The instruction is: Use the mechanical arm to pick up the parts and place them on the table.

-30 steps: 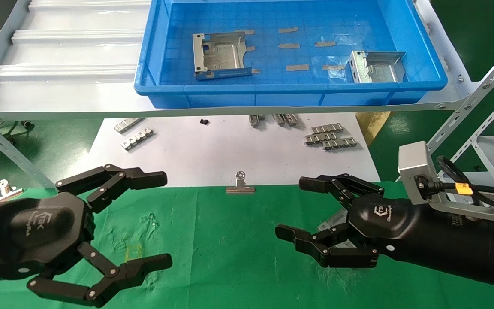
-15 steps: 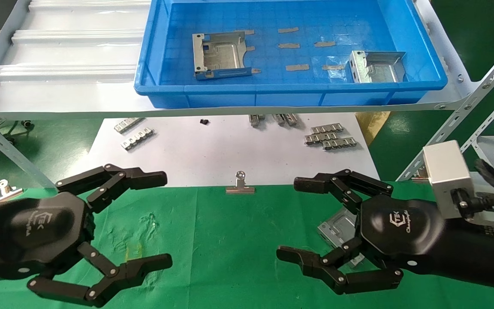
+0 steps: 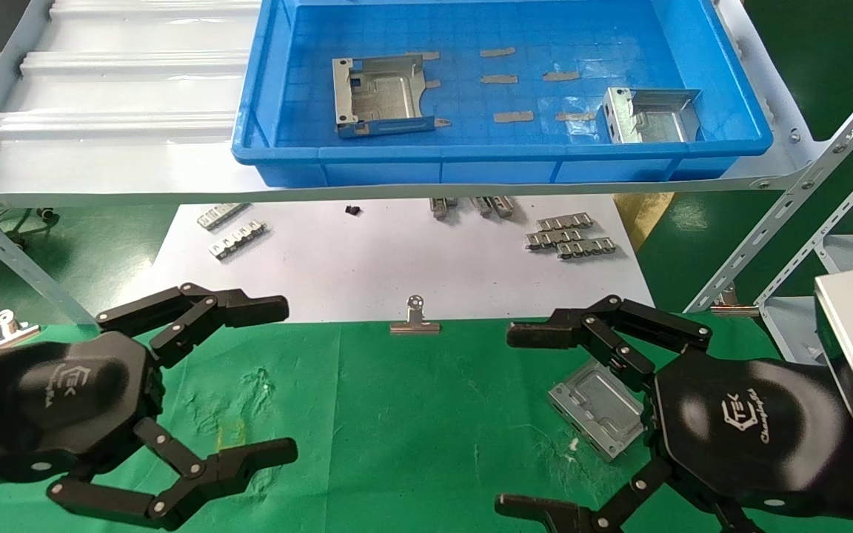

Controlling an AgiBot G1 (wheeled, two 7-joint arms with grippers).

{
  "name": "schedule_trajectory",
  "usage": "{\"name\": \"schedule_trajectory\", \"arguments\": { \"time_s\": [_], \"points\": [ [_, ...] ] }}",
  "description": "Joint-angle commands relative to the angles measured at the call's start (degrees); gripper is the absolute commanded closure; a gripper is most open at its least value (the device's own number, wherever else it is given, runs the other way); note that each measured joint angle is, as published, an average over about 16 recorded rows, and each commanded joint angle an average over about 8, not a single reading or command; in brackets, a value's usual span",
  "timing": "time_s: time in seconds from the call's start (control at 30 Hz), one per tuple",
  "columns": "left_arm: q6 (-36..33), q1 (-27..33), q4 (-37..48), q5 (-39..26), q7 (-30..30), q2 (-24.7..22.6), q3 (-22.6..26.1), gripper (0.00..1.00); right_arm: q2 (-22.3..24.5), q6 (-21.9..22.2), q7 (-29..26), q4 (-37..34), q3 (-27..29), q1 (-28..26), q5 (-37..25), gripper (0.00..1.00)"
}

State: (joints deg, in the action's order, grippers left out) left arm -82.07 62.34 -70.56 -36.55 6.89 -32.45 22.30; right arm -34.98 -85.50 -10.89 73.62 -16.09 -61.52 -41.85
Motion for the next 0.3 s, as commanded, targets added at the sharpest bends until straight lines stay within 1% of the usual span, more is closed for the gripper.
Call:
{"name": "schedule_trajectory", "arguments": {
  "time_s": [0.03, 0.3],
  "points": [
    [0.00, 0.00, 0.00, 0.00, 0.00, 0.00, 0.00, 0.00, -0.03, -1.06, 0.44, -0.07, 0.49, -0.16, 0.16, 0.00],
    [0.01, -0.01, 0.01, 0.00, 0.00, 0.00, 0.00, 0.00, -0.04, -1.14, 0.45, -0.12, 0.58, -0.23, 0.26, 0.00]
  ]
}}
